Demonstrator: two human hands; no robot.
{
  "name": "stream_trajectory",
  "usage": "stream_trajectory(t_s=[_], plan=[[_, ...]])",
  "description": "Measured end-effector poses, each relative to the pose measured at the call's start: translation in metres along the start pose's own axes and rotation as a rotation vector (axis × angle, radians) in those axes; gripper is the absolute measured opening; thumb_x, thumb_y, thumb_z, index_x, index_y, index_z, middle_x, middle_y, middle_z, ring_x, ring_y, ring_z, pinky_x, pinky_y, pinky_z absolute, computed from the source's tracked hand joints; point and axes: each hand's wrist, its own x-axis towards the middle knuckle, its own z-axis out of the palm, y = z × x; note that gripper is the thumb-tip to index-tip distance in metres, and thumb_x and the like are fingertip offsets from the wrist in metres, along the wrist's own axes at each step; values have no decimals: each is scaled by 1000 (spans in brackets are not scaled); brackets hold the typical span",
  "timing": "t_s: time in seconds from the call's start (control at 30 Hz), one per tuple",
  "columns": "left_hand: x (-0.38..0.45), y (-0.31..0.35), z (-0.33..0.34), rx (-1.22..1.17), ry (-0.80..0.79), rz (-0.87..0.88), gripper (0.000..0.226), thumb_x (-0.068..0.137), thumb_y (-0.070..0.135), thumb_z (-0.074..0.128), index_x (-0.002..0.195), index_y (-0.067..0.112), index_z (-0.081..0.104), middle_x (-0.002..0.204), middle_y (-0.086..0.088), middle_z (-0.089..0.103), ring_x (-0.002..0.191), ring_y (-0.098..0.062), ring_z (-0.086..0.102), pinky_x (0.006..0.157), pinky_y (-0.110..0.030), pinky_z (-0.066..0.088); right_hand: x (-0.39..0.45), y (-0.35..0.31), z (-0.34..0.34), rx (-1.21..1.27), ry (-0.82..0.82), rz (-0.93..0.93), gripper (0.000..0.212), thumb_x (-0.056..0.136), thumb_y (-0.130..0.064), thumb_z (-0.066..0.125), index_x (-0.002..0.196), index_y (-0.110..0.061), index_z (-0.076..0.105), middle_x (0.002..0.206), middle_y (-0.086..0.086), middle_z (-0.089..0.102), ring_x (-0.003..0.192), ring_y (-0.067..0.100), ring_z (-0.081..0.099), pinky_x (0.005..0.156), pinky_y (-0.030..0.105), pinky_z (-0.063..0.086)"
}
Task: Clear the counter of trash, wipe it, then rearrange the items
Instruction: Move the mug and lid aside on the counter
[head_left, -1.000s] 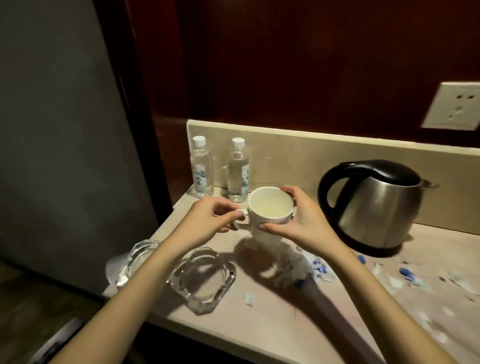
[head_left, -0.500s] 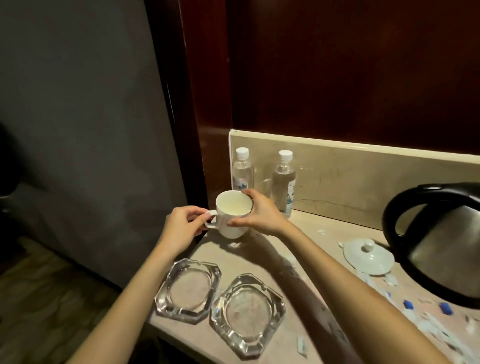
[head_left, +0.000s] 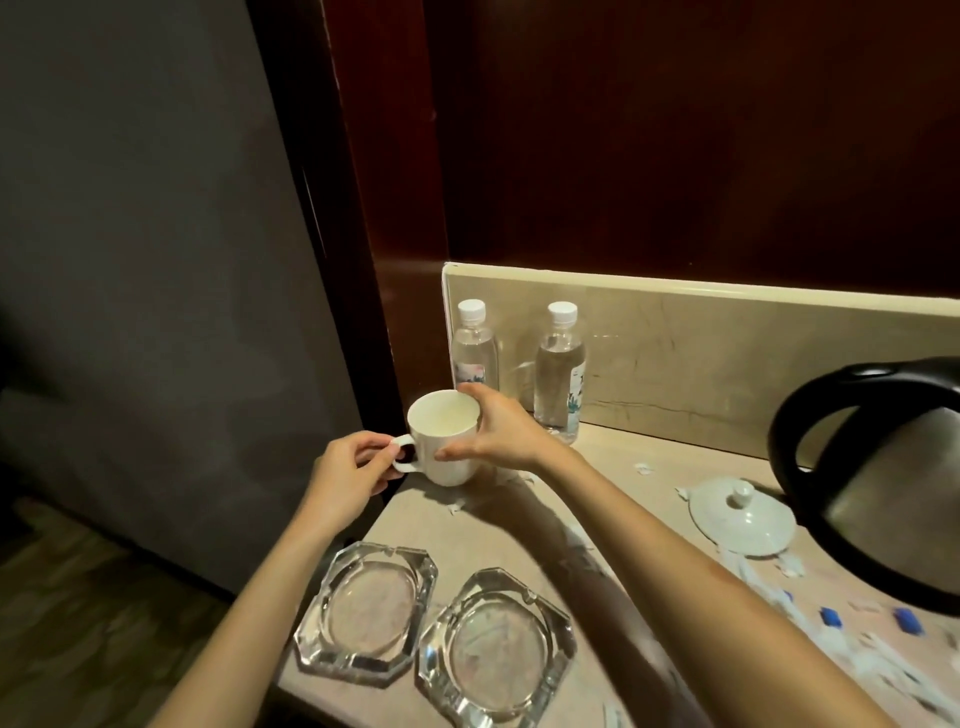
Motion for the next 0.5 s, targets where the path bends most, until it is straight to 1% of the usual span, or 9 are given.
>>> stream_trajectory(t_s=[0.07,0.13,0.23,0.3,0.33,0.4,0.5], plan=[[-1,4,0,48,-22,-2,12,94,16,57,89,24,63,95,-8,72,86,-21,71,80,-37,56,-6,0,-3,-16,10,-18,95,69,-32,84,145,-6,34,145,10,44,130,25,45,107,34,36],[-3,11,-4,130,-65,-10,2,93,23,59,93,24,61,99,-5,70,86,-17,70,83,-40,56,-17,2,-11,-9,34,-24,89,71,-29,83,143,-8,36,143,9,47,127,23,49,105,34,39],[-8,24,-12,270,-145,-28,26,89,28,65,113,19,59,104,0,67,90,-15,68,88,-39,54,-40,16,-33,32,83,18,69,75,-19,80,135,-9,47,134,8,54,118,20,56,101,37,46],[-11,35,-16,394,-112,7,38,87,30,68,120,14,61,112,-2,68,99,-17,66,92,-39,52,-59,28,-50,39,113,43,55,77,-14,77,128,-9,55,125,6,61,111,17,60,98,33,49],[-14,42,-16,452,-79,40,40,86,31,69,122,14,62,115,-2,67,103,-18,64,94,-37,50,-69,33,-59,33,129,61,49,78,-12,76,124,-9,58,120,4,63,107,15,62,95,30,50],[-22,56,-11,507,-28,119,38,85,30,69,120,15,64,117,-1,67,103,-15,62,93,-34,48,-89,42,-74,27,164,100,42,79,-11,75,119,-8,62,112,2,65,101,14,64,90,27,51],[-32,73,9,465,-29,206,30,84,26,70,113,18,67,110,3,68,92,-11,62,83,-32,51,-114,55,-94,7,216,151,35,80,-11,74,114,-9,65,106,1,67,94,14,66,86,27,52]])
